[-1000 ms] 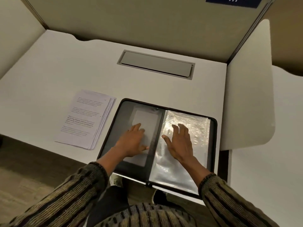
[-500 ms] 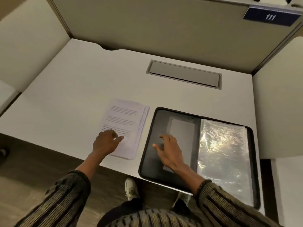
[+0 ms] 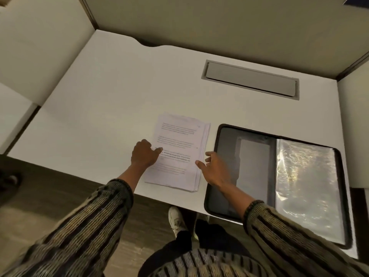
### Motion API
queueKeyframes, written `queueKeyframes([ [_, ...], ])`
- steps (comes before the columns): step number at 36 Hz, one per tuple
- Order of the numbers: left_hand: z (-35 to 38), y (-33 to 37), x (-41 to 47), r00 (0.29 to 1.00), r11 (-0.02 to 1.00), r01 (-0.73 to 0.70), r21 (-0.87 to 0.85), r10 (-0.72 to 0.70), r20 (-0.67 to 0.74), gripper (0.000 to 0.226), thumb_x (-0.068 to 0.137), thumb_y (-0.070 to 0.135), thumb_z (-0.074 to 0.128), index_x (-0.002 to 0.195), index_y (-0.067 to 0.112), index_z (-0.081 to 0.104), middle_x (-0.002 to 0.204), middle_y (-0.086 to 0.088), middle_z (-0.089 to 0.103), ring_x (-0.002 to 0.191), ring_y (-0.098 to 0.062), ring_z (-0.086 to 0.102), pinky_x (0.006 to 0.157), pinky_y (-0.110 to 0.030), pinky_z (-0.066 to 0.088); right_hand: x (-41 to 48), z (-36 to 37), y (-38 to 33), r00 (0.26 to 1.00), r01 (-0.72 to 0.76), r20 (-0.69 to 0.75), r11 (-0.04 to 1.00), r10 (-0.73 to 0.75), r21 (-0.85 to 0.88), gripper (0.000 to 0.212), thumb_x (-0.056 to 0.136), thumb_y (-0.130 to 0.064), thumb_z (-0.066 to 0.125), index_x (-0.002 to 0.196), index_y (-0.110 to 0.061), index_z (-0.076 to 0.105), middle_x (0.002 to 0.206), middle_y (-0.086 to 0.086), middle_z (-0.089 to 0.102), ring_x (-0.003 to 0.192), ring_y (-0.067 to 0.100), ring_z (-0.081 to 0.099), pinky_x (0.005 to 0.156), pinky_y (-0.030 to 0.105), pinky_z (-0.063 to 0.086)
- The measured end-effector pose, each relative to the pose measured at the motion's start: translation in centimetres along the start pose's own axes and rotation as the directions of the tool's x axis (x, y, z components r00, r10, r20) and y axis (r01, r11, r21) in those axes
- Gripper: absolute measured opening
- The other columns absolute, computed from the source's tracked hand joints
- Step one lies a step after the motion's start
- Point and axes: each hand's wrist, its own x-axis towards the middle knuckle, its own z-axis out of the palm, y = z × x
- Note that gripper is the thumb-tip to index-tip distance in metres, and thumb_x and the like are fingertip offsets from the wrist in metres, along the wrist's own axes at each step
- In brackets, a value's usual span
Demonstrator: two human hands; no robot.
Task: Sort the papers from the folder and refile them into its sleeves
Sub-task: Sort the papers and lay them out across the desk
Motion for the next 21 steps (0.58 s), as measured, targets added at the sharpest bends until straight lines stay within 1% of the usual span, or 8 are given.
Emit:
queueKeyframes([
  [4, 0.7, 0.8, 1.6, 0.999, 0.999, 0.035, -0.02, -0.035, -0.009, 0.083, 0.091, 0.053, 0.078, 0.146, -0.001, 0.047, 0.148, -0.02, 0.051, 0.137, -0.037, 0.051, 0.111, -0.048, 0.046, 1.7, 0.5, -0.5, 0.998, -0.056, 0.023, 0.995, 0.054, 0.077, 0.08, 0.097, -0.05, 0.069, 0.159, -0.013, 0.036, 0.151, 0.008, 0.054, 0.133, 0.023, 0.056, 0.109, 0.039, 0.048],
  [6, 1.0, 1.2, 2.1, 0.998, 0.998, 0.059, -0.034, -0.059, -0.005, 0.088, 0.09, 0.053, 0.079, 0.148, -0.002, 0.043, 0.149, -0.02, 0.047, 0.139, -0.038, 0.048, 0.113, -0.05, 0.045, 2.7, 0.7, -0.7, 0.996, -0.089, 0.035, 0.989, 0.086, 0.119, 0.084, 0.097, -0.049, 0.07, 0.161, -0.011, 0.032, 0.154, 0.009, 0.05, 0.136, 0.024, 0.053, 0.109, 0.037, 0.047],
  [8, 1.4, 1.7, 2.4, 0.995, 0.995, 0.095, -0.042, -0.095, 0.003, 0.092, 0.088, 0.056, 0.079, 0.149, -0.001, 0.041, 0.149, -0.02, 0.046, 0.139, -0.038, 0.047, 0.112, -0.053, 0.046, 3.5, 0.8, -1.0, 0.994, -0.107, 0.033, 0.987, 0.103, 0.121, 0.08, 0.096, -0.048, 0.071, 0.158, -0.009, 0.037, 0.149, 0.007, 0.054, 0.129, 0.022, 0.057, 0.098, 0.03, 0.047],
  [11, 2.0, 2.5, 2.8, 0.985, 0.985, 0.168, -0.02, -0.168, 0.027, 0.095, 0.089, 0.059, 0.078, 0.151, -0.001, 0.038, 0.152, -0.02, 0.041, 0.142, -0.039, 0.043, 0.114, -0.055, 0.043, 4.5, 0.9, -0.9, 0.995, -0.101, 0.038, 0.988, 0.097, 0.12, 0.061, 0.096, -0.041, 0.073, 0.143, -0.008, 0.053, 0.131, 0.004, 0.06, 0.106, 0.015, 0.059, 0.07, 0.016, 0.044],
  [12, 2.2, 2.8, 2.9, 0.98, 0.981, 0.195, -0.011, -0.195, 0.029, 0.095, 0.089, 0.059, 0.078, 0.151, -0.001, 0.037, 0.154, -0.02, 0.039, 0.143, -0.039, 0.041, 0.115, -0.056, 0.042, 4.8, 1.1, -0.8, 0.994, -0.101, 0.042, 0.987, 0.096, 0.123, 0.056, 0.096, -0.04, 0.074, 0.139, -0.009, 0.056, 0.128, 0.004, 0.061, 0.104, 0.014, 0.059, 0.066, 0.015, 0.042],
  [13, 2.3, 3.1, 3.1, 0.976, 0.976, 0.217, -0.003, -0.217, 0.029, 0.096, 0.089, 0.059, 0.078, 0.151, 0.0, 0.036, 0.155, -0.019, 0.038, 0.144, -0.039, 0.039, 0.116, -0.056, 0.04, 5.1, 1.4, -0.5, 0.994, -0.104, 0.046, 0.986, 0.099, 0.128, 0.053, 0.095, -0.041, 0.074, 0.135, -0.011, 0.058, 0.127, 0.004, 0.061, 0.104, 0.015, 0.061, 0.067, 0.017, 0.046],
  [16, 2.8, 3.7, 3.7, 0.962, 0.962, 0.273, 0.004, -0.273, 0.028, 0.101, 0.085, 0.059, 0.082, 0.151, 0.001, 0.033, 0.156, -0.019, 0.039, 0.145, -0.039, 0.039, 0.117, -0.056, 0.038, 5.9, 2.5, 0.3, 0.991, -0.129, 0.038, 0.98, 0.124, 0.153, 0.048, 0.09, -0.043, 0.077, 0.127, -0.015, 0.062, 0.125, 0.004, 0.062, 0.101, 0.016, 0.065, 0.083, 0.034, 0.062],
  [21, 3.1, 3.4, 4.9, 0.942, 0.943, 0.333, -0.006, -0.332, 0.055, 0.114, 0.072, 0.066, 0.088, 0.151, 0.001, 0.039, 0.153, -0.019, 0.045, 0.143, -0.041, 0.042, 0.117, -0.057, 0.039, 6.8, 3.4, 0.6, 0.987, -0.157, -0.007, 0.972, 0.161, 0.177, 0.055, 0.086, -0.037, 0.082, 0.129, -0.013, 0.058, 0.123, 0.005, 0.062, 0.103, 0.019, 0.065, 0.088, 0.04, 0.062],
])
